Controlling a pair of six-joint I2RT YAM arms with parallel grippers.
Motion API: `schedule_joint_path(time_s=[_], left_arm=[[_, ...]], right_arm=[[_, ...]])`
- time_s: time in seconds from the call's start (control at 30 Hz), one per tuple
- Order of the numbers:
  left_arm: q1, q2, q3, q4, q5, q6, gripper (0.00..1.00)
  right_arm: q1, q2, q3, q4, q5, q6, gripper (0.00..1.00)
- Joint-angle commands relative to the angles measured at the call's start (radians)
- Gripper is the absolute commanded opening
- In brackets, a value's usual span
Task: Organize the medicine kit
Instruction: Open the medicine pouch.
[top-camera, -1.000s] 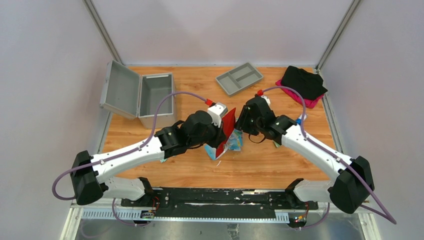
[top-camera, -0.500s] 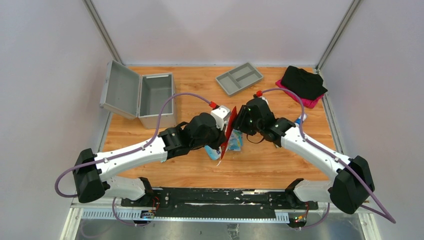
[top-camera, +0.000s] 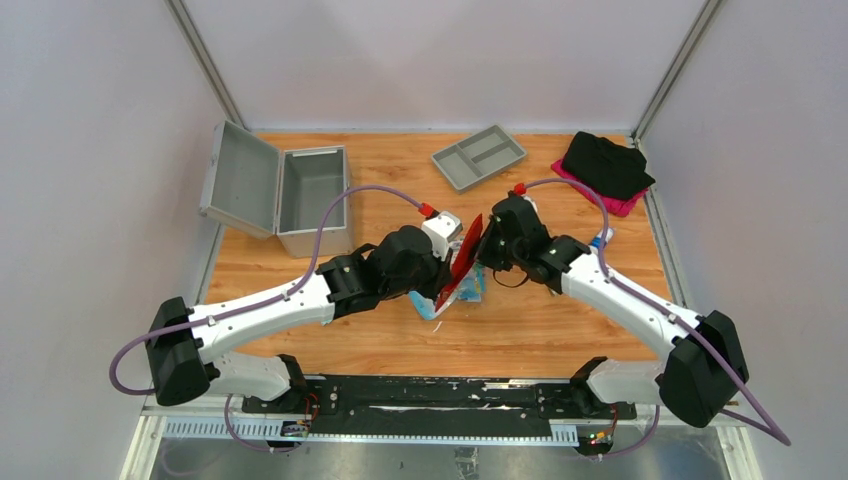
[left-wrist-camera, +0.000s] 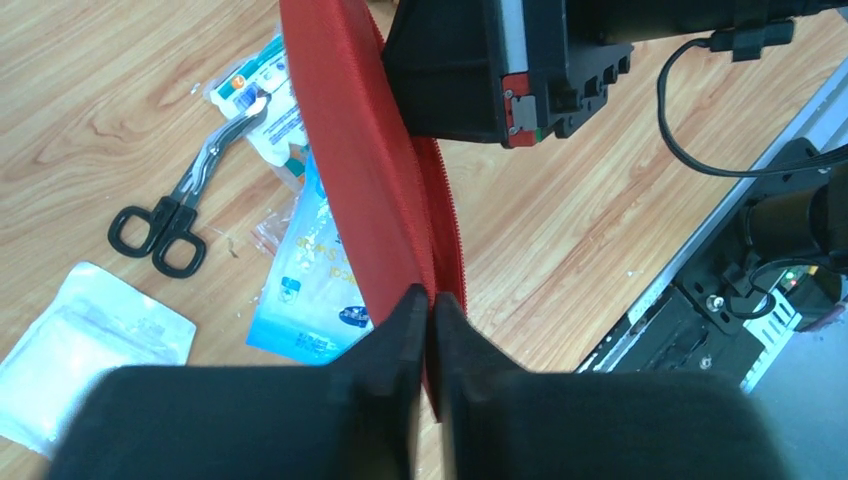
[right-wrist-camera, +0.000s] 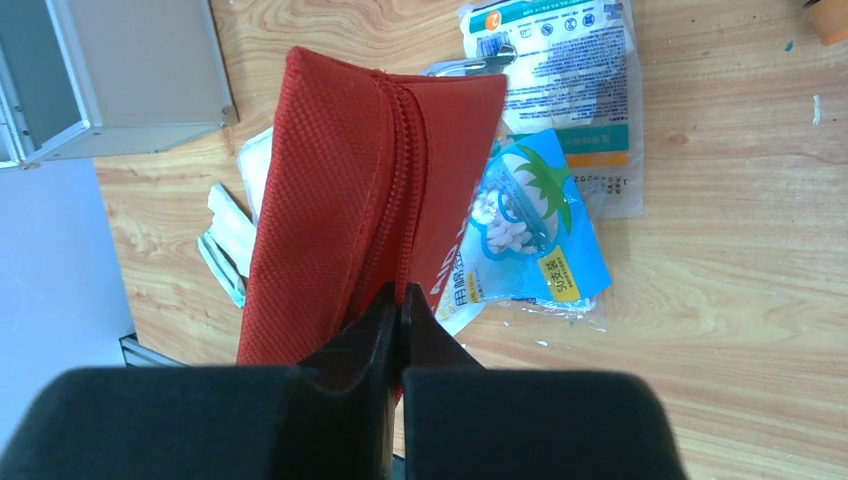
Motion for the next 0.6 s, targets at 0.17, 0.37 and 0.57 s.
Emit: schedule_joint_path(time_s=[0.17, 0.37, 0.57], left_arm=[[-0.013, -0.086, 0.018, 0.023, -0.033, 0.012, 0.74], [-0.013, -0.273, 0.002, 0.055, -0.187, 0.056, 1.0], [-0.013, -0.499, -0.194, 0.329, -0.25, 0.161, 1.0]], right_arm=[[-0.01, -0.083, -0.011, -0.027, 0.015, 0.137, 0.0], [-0.012, -0.156, -0.009, -0.048, 0.093, 0.264, 0.0], [-0.014, -0.217, 0.051, -0.097, 0.145, 0.422, 0.0]])
